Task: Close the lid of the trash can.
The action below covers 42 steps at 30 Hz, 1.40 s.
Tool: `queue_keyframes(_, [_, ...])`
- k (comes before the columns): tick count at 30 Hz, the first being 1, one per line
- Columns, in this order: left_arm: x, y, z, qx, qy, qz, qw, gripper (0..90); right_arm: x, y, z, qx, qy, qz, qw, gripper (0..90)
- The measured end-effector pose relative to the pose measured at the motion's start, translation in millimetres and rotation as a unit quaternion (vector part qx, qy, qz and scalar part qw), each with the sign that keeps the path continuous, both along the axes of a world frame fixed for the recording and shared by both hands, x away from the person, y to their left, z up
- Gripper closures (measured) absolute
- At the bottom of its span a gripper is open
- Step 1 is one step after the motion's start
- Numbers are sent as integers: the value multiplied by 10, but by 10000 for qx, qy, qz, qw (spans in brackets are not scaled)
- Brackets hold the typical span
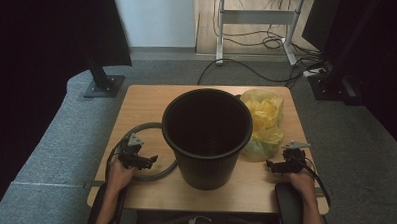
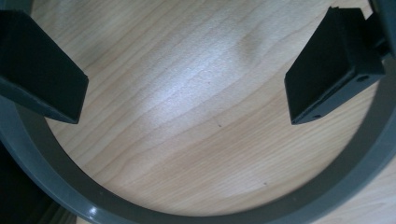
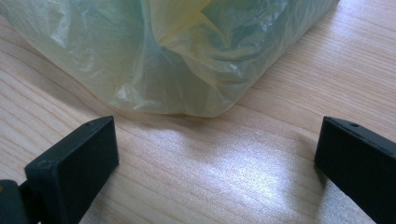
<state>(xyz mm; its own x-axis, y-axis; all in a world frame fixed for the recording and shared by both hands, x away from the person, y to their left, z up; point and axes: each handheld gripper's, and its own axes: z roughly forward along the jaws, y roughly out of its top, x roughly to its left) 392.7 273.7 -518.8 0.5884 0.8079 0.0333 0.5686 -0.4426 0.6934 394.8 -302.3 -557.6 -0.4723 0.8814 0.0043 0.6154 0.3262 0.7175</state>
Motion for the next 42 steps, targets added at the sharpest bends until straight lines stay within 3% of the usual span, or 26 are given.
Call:
queue_keyframes(5, [31, 101, 80, -165, -78, 104, 9998, 0, 0, 0, 0, 1, 1, -1, 10000, 0])
queue_keyframes(14, [171, 392, 196, -201, -237, 502, 9983, 0, -1, 1, 0, 1, -1, -4, 10000, 0])
queue_keyframes(20, [302, 552, 84, -233, -87, 732, 9970, 0, -2, 1, 0, 2, -2, -7, 10000, 0])
queue_keyframes(23, [353, 619, -11, -110, 28, 819, 9966, 0, -3, 3, 0, 3, -2, -8, 10000, 0])
queue_keyframes(25, [368, 654, -69, 90, 57, 908, 9958, 0, -5, 4, 0, 5, 0, -7, 10000, 0])
queue_keyframes(31, [398, 730, -202, -34, 291, 921, 9953, 0, -5, 4, -1, 6, 0, -7, 10000, 0])
queue_keyframes(35, [423, 689, -242, 134, 359, 825, 9959, 0, -6, 4, 0, 5, 1, -9, 10000, 0])
queue_keyframes(42, [432, 716, -273, -41, 393, 813, 9959, 0, -6, 4, 0, 2, 0, -7, 10000, 0])
